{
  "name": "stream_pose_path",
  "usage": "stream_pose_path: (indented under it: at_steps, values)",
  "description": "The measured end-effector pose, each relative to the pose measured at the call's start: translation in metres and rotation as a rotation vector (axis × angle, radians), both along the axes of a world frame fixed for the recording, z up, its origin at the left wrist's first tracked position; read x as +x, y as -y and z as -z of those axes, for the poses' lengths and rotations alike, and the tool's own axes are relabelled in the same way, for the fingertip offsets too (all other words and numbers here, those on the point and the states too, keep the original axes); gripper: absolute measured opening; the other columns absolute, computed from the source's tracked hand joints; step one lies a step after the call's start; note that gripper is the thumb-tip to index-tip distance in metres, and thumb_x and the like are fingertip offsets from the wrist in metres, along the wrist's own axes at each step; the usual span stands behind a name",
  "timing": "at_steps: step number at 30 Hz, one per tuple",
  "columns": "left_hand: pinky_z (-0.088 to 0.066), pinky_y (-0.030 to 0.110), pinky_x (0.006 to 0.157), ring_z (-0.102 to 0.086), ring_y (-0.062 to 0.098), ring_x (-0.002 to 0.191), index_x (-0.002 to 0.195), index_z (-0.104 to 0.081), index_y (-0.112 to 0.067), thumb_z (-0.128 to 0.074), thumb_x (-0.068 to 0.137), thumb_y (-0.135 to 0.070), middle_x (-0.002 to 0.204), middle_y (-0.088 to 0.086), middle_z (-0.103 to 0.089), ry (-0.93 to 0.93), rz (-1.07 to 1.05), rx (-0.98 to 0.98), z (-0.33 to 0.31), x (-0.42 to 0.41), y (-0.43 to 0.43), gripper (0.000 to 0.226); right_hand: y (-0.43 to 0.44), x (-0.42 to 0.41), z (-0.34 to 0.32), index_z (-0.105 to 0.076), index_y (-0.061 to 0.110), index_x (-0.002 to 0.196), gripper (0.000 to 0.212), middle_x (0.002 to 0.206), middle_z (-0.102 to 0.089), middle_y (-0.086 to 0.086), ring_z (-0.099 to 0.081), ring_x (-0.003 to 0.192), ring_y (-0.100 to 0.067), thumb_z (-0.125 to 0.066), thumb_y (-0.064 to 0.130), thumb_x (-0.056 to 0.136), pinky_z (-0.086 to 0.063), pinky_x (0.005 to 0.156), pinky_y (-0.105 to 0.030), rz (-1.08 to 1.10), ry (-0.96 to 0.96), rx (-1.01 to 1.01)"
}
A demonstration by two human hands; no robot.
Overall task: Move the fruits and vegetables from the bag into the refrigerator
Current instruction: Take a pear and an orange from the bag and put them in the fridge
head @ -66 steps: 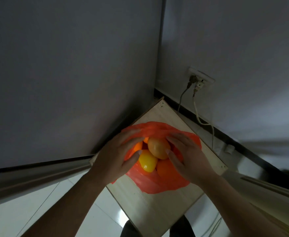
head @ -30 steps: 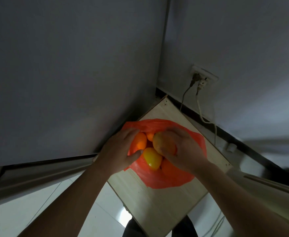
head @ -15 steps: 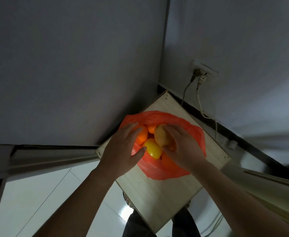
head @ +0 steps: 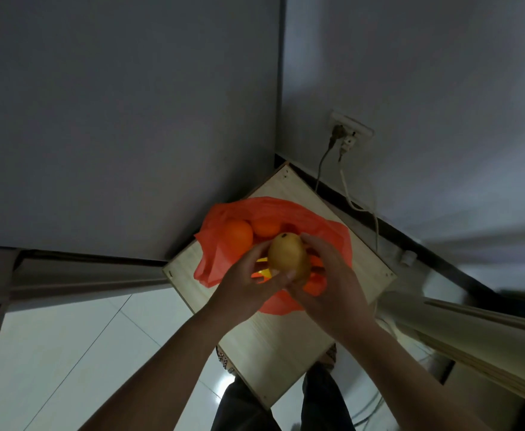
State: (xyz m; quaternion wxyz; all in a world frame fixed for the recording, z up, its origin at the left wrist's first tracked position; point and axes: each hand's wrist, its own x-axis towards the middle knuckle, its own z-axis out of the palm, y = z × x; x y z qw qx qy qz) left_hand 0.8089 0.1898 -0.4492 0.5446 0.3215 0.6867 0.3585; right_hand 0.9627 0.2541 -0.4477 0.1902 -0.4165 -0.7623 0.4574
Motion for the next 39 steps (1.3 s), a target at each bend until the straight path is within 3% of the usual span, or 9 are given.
stream_pose_path:
  at_steps: [4,8,11,17,21,25,29,34,39]
  values:
    - [-0.049,0.015,0.077,-0.055,-0.001,0.108,0.115,-0.047,-0.048,-0.073,0.068,-0.046,0.12,-0.02,-0.055,-0.012,-0.046,-0.017,0.001,-0.004,0.005,0.053,-0.01,0.008,0.008,-0.038,0.028,0.134,0.075,0.137,-0.047,0.005,-0.049,0.12,-0.012,-0.066,0.056,0.071,-0.048,0.089,-0.029,-0.101,0.094,0.036]
    - [-0.048,0.02,0.082,-0.053,0.003,0.11,0.124,-0.045,-0.04,-0.076,0.069,-0.046,0.125,-0.013,-0.052,-0.131,-0.078,-0.037,0.007,-0.018,0.011,0.064,-0.031,0.031,0.018,-0.042,0.026,0.136,0.074,0.14,-0.042,0.005,-0.045,0.122,-0.014,-0.051,0.066,0.074,-0.043,0.093,-0.029,-0.223,0.357,0.114]
    - [-0.049,0.031,0.09,-0.051,0.005,0.112,0.127,-0.044,-0.039,-0.072,0.063,-0.059,0.127,-0.013,-0.049,-0.257,0.001,-0.02,0.01,-0.019,0.014,0.072,-0.03,0.054,0.026,-0.048,0.024,0.132,0.062,0.137,-0.045,0.004,-0.051,0.112,-0.011,-0.047,0.062,0.083,-0.045,0.093,-0.029,-0.332,0.501,0.066]
    - [-0.048,0.033,0.093,-0.049,0.002,0.113,0.128,-0.042,-0.039,-0.074,0.067,-0.053,0.126,-0.015,-0.048,-0.325,0.035,0.064,0.004,-0.014,0.011,0.07,-0.016,0.099,0.025,-0.061,0.026,0.113,0.065,0.121,-0.053,0.01,-0.046,0.076,0.013,-0.029,0.073,0.082,-0.036,0.076,-0.01,-0.302,0.524,0.013]
    - [-0.049,0.033,0.092,-0.048,0.004,0.116,0.129,-0.042,-0.04,-0.071,0.064,-0.06,0.129,-0.016,-0.047,-0.361,0.013,0.091,-0.005,-0.032,0.01,0.074,-0.021,0.076,0.014,-0.064,0.012,0.11,0.047,0.109,-0.065,-0.005,-0.057,0.084,-0.005,-0.044,0.05,0.09,-0.04,0.073,-0.013,-0.17,0.398,0.145]
    - [-0.048,0.034,0.094,-0.047,0.006,0.117,0.131,-0.041,-0.037,-0.075,0.066,-0.055,0.128,-0.016,-0.046,-0.402,0.023,0.057,-0.008,-0.047,0.016,0.075,-0.031,0.033,0.008,-0.063,0.014,0.112,0.035,0.109,-0.066,-0.004,-0.057,0.092,-0.008,-0.048,0.034,0.088,-0.032,0.077,-0.008,-0.163,0.319,0.221]
    - [-0.048,0.03,0.092,-0.048,0.005,0.117,0.132,-0.042,-0.034,-0.074,0.068,-0.048,0.126,-0.019,-0.045,-0.416,0.032,0.053,-0.006,-0.051,0.023,0.072,-0.03,0.009,0.021,-0.064,0.017,0.115,0.028,0.113,-0.065,-0.003,-0.06,0.105,-0.02,-0.06,0.019,0.087,-0.046,0.082,-0.027,-0.262,0.339,0.189]
    - [-0.048,0.028,0.09,-0.047,0.005,0.117,0.13,-0.041,-0.036,-0.074,0.068,-0.05,0.128,-0.018,-0.046,-0.417,0.037,0.039,0.004,-0.049,0.029,0.072,-0.02,-0.012,0.044,-0.047,0.025,0.133,0.04,0.138,-0.046,0.002,-0.042,0.126,-0.017,-0.052,0.028,0.093,-0.039,0.094,-0.028,-0.45,0.547,0.092]
    - [-0.048,0.026,0.09,-0.047,0.004,0.117,0.13,-0.039,-0.038,-0.075,0.07,-0.046,0.128,-0.019,-0.046,-0.407,0.057,0.017,0.01,-0.05,0.032,0.071,-0.016,-0.015,0.068,-0.029,0.024,0.142,0.055,0.147,-0.034,-0.004,-0.03,0.136,-0.023,-0.052,0.03,0.092,-0.033,0.106,-0.037,-0.491,0.715,0.007]
